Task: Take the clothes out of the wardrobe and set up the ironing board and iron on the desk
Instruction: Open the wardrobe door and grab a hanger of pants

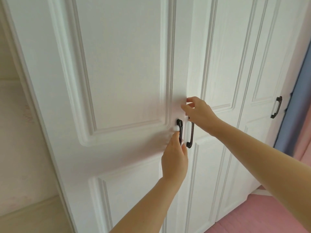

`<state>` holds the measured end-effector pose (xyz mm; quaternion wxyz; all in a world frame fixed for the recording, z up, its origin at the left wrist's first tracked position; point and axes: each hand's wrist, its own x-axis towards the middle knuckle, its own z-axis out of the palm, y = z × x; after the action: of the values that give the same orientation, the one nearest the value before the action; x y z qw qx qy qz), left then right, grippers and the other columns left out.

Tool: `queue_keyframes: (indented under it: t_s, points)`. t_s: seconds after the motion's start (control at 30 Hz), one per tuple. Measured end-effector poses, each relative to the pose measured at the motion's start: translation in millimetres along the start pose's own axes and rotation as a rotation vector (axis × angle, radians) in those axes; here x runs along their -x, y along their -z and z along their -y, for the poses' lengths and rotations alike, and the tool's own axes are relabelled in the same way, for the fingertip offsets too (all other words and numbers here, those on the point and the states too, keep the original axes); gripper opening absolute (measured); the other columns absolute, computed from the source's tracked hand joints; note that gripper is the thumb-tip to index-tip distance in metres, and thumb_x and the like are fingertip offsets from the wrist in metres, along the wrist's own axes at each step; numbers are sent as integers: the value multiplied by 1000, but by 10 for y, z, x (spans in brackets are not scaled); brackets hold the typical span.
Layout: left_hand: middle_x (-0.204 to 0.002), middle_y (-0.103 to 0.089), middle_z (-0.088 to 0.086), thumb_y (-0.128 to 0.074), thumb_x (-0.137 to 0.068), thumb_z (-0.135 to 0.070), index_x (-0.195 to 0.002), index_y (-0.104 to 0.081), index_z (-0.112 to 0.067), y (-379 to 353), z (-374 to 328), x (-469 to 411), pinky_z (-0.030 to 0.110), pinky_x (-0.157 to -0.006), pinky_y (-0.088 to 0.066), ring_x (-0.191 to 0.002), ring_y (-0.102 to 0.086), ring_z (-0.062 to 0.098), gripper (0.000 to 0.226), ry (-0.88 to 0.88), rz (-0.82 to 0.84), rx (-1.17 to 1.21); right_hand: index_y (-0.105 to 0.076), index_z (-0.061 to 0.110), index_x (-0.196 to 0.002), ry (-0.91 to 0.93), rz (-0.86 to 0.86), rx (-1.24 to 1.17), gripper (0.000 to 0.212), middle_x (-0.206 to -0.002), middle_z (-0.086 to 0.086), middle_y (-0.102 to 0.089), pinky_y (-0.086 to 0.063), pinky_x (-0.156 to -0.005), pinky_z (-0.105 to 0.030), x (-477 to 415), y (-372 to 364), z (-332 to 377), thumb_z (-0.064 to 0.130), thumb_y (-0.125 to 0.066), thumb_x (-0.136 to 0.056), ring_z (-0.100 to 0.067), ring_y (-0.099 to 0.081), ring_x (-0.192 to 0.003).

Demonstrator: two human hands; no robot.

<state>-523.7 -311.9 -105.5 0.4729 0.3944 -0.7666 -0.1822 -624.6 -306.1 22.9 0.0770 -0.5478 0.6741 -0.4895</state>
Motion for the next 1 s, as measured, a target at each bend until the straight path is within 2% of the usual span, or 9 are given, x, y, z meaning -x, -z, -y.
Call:
queue_keyframes:
  t_s: [0.1, 0.23, 0.33, 0.53, 0.73, 1.0]
  points:
    - [-120, -59, -8, -38, -101, -24, -137, -38, -22, -6, 4, 22, 31, -81, -48, -108, -55, 13, 36, -15, -6, -33, -48, 17, -131, 3, -3, -80, 42, -112, 1, -59, -54, -86, -42, -21, 37, 25, 35, -52, -93, -21, -61, -99]
    - [-117, -59, -9, -39, -100, -24, -137, -38, -24, 6, -21, 66, 29, -79, -47, -106, -55, 12, 37, -12, -13, -49, -46, 24, -131, -10, 19, -238, 41, -107, 4, -60, -55, -85, -42, -18, 63, 25, 35, -55, -93, -20, -61, -102]
    - [-118, -59, -8, -41, -100, -23, -139, -38, -23, 16, -34, 98, 30, -81, -47, -105, -56, 14, 39, -15, -3, -73, -45, 30, -130, -24, 22, -331, 40, -112, -1, -59, -56, -84, -42, 30, 74, -13, 30, -57, -92, -19, -60, -106]
    - [-122, -59, -3, -40, -101, -17, -142, -37, -19, 59, -109, 278, 32, -86, -48, -105, -57, 18, 41, -63, 21, -128, -50, 33, -121, 10, -37, -377, 31, -112, -2, -57, -59, -77, -40, 279, 142, -103, 26, -59, -92, -11, -61, -100]
    - [-117, -61, -2, -42, -101, -17, -140, -41, -18, 186, -254, 610, 35, -86, -50, -102, -59, 19, 39, -127, 13, -55, -51, 35, -116, -4, -51, -371, 28, -114, -5, -58, -59, -77, -42, 654, 337, -40, 30, -61, -90, -15, -61, -104]
    - [-120, -61, 0, -45, -100, -17, -141, -40, -20, 499, -442, 1121, 35, -91, -52, -106, -60, 18, 41, -175, 53, 36, -48, 33, -117, -9, -164, -305, 29, -111, -1, -57, -59, -77, -47, 1310, 483, 172, 31, -60, -91, -20, -64, -97]
